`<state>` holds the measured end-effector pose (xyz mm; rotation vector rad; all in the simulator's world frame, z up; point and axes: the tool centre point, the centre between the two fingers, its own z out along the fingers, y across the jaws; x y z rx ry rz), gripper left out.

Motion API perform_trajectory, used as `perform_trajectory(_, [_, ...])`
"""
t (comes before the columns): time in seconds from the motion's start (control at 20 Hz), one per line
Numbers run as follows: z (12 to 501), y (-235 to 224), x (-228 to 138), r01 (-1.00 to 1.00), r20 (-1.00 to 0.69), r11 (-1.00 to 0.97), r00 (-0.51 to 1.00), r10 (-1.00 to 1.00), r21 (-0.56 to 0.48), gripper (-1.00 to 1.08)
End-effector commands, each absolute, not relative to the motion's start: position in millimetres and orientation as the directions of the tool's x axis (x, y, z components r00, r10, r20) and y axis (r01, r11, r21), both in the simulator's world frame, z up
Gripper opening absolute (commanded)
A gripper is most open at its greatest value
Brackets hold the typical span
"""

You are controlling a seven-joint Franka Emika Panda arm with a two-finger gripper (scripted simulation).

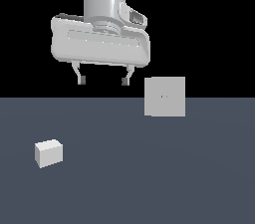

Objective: Plug the charger into the wall socket.

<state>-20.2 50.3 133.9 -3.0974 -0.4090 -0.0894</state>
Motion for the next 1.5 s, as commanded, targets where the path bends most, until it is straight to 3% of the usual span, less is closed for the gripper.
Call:
perform_trajectory(0.0, [121.5, 67.2, -31.2, 0.350, 0.070, -0.937, 0.935, 0.348, -0.009, 1.00])
perform_trajectory(0.65, [71.3, 120.1, -87.1, 0.664, 0.112, -0.747, 0.743, 0.660, -0.003, 1.00])
perform_trajectory(1.45, [54.8, 125.7, -98.0, 0.707, 0.117, -0.707, 0.702, 0.702, -0.001, 1.00])
